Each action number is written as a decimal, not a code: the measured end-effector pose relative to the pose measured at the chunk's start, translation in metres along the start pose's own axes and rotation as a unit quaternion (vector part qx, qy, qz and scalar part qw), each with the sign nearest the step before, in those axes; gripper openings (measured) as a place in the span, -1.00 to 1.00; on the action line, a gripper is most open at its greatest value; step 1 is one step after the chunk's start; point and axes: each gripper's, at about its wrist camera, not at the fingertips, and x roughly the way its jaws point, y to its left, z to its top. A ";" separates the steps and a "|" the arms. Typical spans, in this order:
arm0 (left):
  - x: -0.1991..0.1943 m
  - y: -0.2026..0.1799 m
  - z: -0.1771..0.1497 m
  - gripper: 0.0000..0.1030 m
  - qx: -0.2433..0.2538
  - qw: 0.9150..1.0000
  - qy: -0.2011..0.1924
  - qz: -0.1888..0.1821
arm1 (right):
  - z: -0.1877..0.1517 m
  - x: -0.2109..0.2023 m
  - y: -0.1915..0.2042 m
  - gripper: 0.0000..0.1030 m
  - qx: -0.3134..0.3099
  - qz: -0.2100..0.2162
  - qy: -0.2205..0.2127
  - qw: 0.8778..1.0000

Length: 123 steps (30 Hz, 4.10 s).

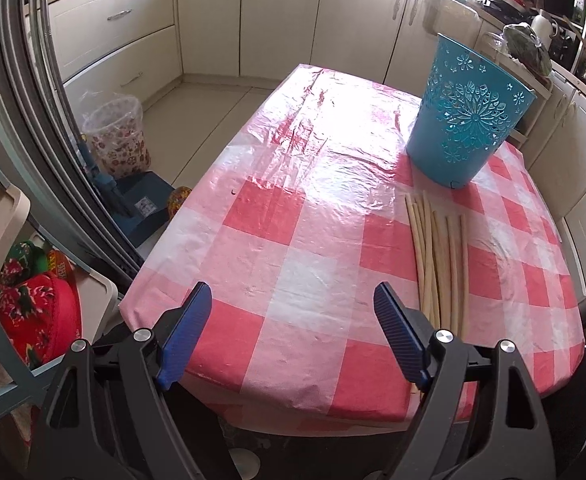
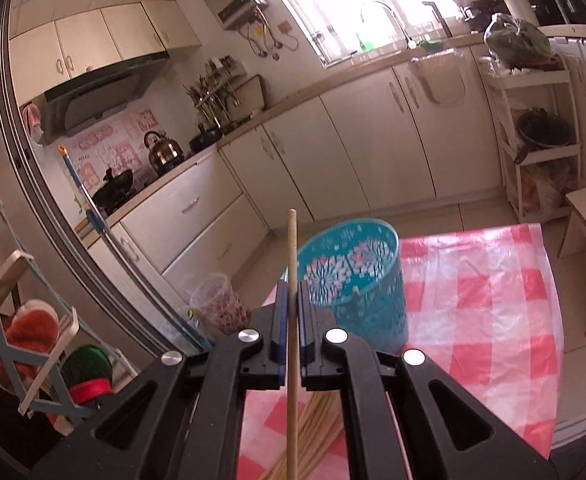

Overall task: Organize utensils
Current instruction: 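Lift the held chopstick with the right tool and release it into the basket, then move both tools back over the chopstick pile, then grasp another chopstick from the pile with the left tool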

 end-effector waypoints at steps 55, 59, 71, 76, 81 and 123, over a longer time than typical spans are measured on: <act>-0.084 0.007 0.002 0.62 0.004 0.997 -0.079 -0.001 | -0.139 -0.002 -0.031 -0.20 -0.014 -0.180 0.060 0.982; -0.101 0.008 -0.004 0.63 0.006 0.996 -0.092 -0.008 | -0.161 -0.008 -0.030 -0.19 0.007 -0.187 0.090 0.978; -0.113 0.034 -0.027 0.65 -0.019 0.997 -0.077 -0.007 | -0.187 0.018 0.000 -0.04 -0.031 -0.207 0.146 0.967; -0.108 0.046 -0.032 0.65 -0.029 0.997 -0.064 0.006 | -0.198 0.046 0.012 -0.04 -0.058 -0.204 0.177 0.961; -0.091 0.054 -0.037 0.65 -0.037 0.998 -0.038 0.023 | -0.206 0.056 0.008 -0.21 -0.069 -0.214 0.208 0.952; 0.080 -0.101 0.044 -0.70 0.079 0.990 0.083 -0.084 | -0.172 0.075 -0.049 -0.72 -0.061 -0.121 0.191 0.972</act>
